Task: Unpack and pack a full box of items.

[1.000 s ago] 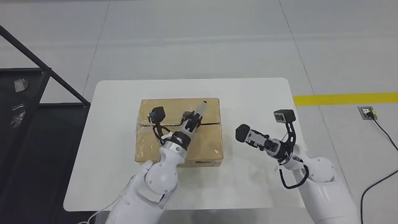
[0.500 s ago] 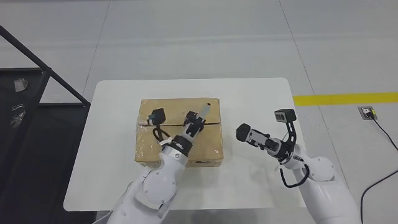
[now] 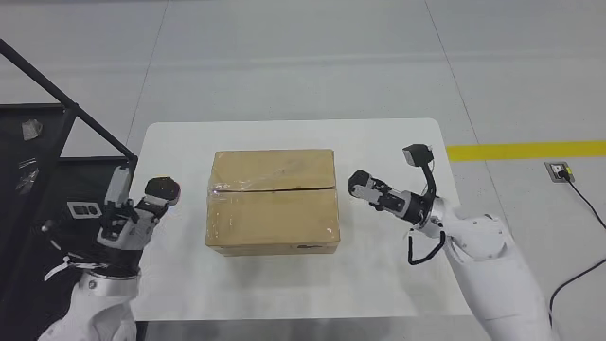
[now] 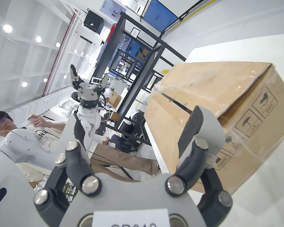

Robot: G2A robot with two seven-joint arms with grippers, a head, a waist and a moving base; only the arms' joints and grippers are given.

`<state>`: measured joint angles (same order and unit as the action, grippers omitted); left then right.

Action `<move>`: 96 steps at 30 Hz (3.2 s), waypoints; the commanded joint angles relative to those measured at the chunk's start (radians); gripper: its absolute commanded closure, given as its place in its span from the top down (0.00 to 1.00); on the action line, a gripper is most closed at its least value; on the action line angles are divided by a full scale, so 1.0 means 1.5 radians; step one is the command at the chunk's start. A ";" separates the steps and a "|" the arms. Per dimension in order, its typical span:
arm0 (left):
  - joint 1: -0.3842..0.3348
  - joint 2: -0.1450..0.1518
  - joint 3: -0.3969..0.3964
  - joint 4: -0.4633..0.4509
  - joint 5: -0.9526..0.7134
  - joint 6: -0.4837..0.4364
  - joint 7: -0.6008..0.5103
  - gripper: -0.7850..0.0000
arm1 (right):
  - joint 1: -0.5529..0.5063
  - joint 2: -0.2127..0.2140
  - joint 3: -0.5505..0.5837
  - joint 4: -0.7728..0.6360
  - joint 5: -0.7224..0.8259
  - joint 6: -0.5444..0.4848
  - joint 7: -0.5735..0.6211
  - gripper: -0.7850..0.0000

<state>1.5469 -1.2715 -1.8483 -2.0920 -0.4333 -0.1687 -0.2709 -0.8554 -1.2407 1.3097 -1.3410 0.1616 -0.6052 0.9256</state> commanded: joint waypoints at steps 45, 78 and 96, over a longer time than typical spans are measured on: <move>0.095 0.003 -0.039 0.141 -0.027 -0.056 -0.117 1.00 | 0.467 -0.166 -0.503 0.158 -0.749 0.345 -0.039 0.90; 0.090 0.006 -0.035 0.139 -0.029 -0.047 -0.110 1.00 | 0.517 -0.264 -0.547 0.324 -0.785 0.351 0.063 0.42; 0.086 0.008 -0.034 0.140 -0.030 -0.044 -0.111 1.00 | 0.481 -0.256 -0.494 0.284 -0.853 0.394 0.078 0.00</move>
<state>1.6763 -1.2601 -1.8992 -1.8820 -0.4776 -0.2346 -0.4375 -0.1303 -1.6261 0.5634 -0.9097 -1.1105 -0.0189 1.0492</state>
